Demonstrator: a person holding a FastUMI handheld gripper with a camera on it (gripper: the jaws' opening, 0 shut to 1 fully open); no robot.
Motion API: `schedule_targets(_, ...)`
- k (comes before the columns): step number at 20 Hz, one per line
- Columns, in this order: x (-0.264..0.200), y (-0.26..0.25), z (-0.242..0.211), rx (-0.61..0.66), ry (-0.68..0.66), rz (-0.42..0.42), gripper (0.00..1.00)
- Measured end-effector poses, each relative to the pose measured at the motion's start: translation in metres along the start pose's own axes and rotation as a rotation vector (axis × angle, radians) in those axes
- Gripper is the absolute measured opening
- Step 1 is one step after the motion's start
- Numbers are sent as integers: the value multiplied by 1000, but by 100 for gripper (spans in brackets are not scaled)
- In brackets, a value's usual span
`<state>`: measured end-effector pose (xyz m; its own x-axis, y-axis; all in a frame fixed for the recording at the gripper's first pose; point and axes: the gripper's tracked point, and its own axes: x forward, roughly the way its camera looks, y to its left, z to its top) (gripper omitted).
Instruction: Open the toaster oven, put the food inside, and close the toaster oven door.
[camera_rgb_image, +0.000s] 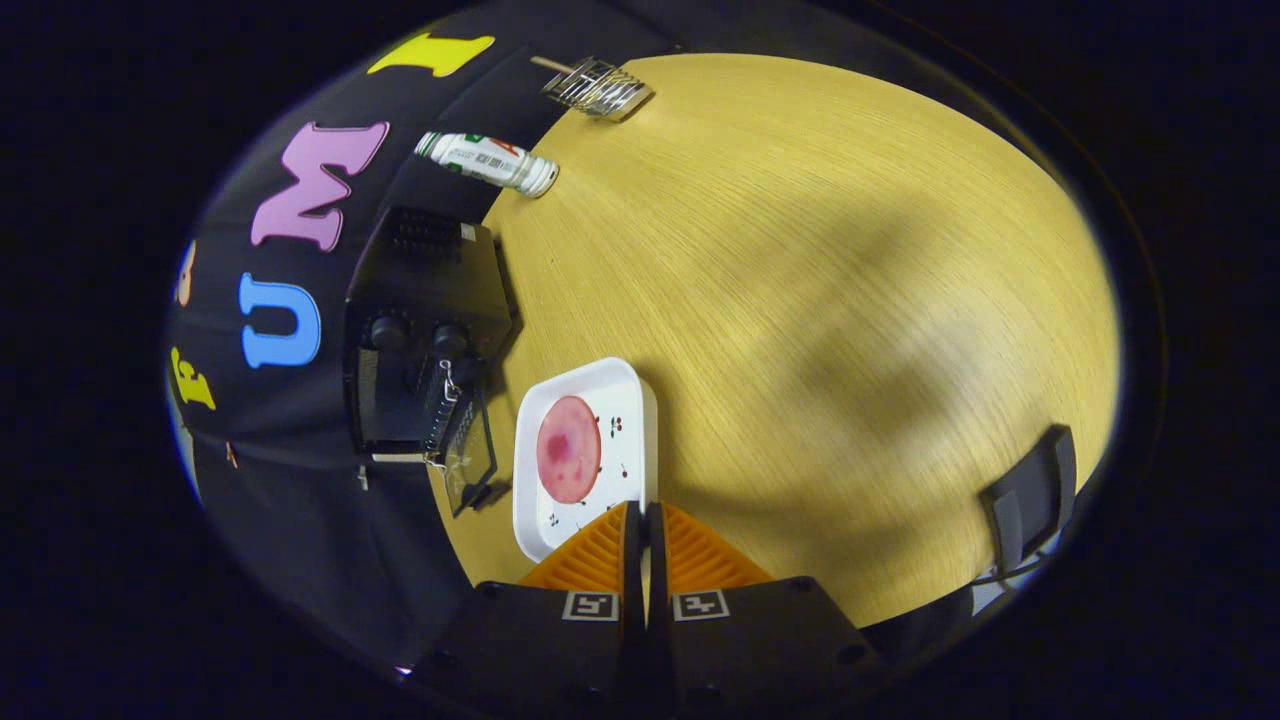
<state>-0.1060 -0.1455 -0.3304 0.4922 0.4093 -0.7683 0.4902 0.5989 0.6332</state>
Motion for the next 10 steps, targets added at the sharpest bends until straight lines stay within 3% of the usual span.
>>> schedule_targets(10,-41,60,-54,107,-132,117,5)
